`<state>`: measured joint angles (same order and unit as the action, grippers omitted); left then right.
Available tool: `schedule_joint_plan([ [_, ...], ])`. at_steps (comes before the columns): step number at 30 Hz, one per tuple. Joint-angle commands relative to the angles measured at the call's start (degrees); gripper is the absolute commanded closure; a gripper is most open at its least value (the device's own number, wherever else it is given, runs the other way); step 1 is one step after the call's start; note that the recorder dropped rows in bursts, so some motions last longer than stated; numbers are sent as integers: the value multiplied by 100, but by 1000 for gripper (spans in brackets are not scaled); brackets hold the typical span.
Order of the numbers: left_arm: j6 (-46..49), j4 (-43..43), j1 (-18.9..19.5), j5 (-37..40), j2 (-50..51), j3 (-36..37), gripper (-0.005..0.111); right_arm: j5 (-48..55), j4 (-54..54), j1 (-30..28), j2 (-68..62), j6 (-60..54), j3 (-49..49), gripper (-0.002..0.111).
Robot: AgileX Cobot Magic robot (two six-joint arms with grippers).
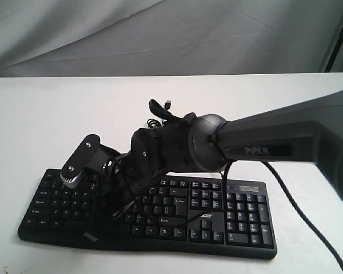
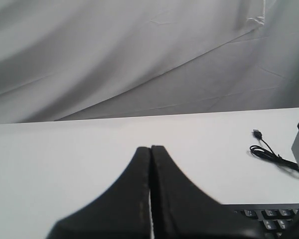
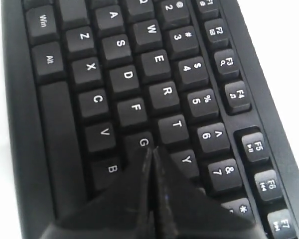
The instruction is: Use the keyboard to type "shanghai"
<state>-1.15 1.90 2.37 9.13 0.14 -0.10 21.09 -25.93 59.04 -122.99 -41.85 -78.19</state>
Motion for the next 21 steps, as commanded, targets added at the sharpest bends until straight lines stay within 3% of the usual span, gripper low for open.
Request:
schedule_joint_plan([
  [1, -15, 0, -37, -34, -14, 10, 107, 177, 13, -29, 10, -33, -290, 108],
  [13, -15, 0, -37, -34, -14, 10, 107, 1148, 75, 276, -1165, 27, -2661, 108],
  [21, -15, 0, -37, -34, -14, 10, 107, 1415, 141, 365, -1523, 48, -3154, 108],
])
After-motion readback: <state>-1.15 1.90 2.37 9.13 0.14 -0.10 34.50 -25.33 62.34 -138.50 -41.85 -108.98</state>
